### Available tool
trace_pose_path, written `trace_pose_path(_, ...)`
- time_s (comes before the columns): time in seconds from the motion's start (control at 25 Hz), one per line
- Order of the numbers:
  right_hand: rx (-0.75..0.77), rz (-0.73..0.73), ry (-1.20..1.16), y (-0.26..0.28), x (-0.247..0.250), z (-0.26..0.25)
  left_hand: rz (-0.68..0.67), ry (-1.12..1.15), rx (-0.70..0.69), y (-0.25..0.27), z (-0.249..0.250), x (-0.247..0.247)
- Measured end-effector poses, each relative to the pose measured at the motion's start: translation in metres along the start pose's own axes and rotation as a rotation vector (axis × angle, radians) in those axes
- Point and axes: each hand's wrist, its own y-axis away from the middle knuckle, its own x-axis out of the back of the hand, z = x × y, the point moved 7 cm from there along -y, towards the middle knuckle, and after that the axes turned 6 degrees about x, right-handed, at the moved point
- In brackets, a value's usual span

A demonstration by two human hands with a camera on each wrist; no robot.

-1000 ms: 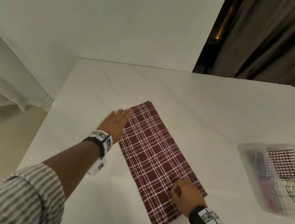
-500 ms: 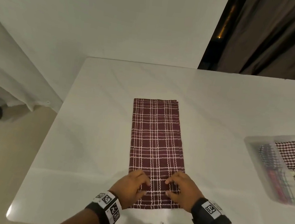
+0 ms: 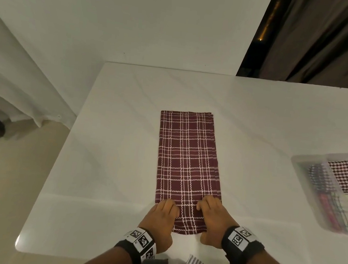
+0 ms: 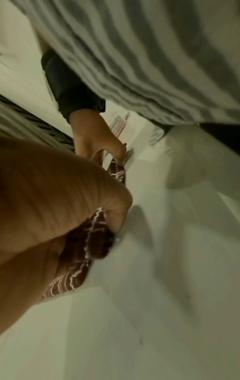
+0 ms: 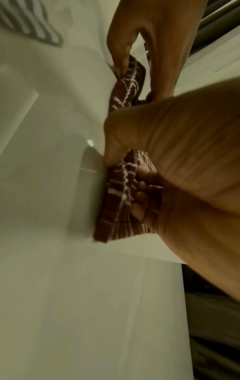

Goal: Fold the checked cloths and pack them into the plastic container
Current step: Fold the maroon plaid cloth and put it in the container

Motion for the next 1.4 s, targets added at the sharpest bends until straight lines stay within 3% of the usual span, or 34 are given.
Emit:
trace_pose_path(0.24, -0.029, 0.136, 0.012, -0.004, 0.005, -0.001, 0.022, -0.062, 0.012, -0.006, 0.0, 0.0)
trace_pose_path(0.4, -0.074, 0.284, -0.088, 0.009, 0.025, 0.019, 0.073, 0.195, 0.121, -0.01, -0.027, 0.02)
trace_pose_path(0.64, -0.124, 0.514, -0.731, 0.036, 0.073, 0.044, 0.262, 0.784, 0.269, 0.001, -0.06, 0.075)
trace_pose_path(0.72, -0.14, 0.52, -0.891, 0.043, 0.084, 0.045, 0.269, 0.929, 0.286, 0.006, -0.06, 0.093)
trace_pose_path(0.84, -0.129, 0.459, -1.132, 0.054, 0.093, 0.032, 0.236, 1.007, 0.256, 0.02, -0.051, 0.114)
trace_pose_path(0.96, -0.099, 0.512, -1.293, 0.067, 0.105, 0.019, 0.23, 1.055, 0.236, 0.037, -0.04, 0.125)
trace_pose_path(1.16, -0.058, 0.619, -1.036, 0.047, 0.108, 0.025, 0.401, 0.848, 0.169, 0.032, -0.047, 0.131)
trace_pose_path(1.28, -0.027, 0.554, -0.851, 0.017, 0.109, 0.039, 0.455, 0.726, 0.114, 0.002, -0.058, 0.136)
trace_pose_path(1.4, -0.046, 0.447, -0.779, -0.015, 0.11, 0.053, 0.459, 0.695, 0.154, -0.035, -0.078, 0.138)
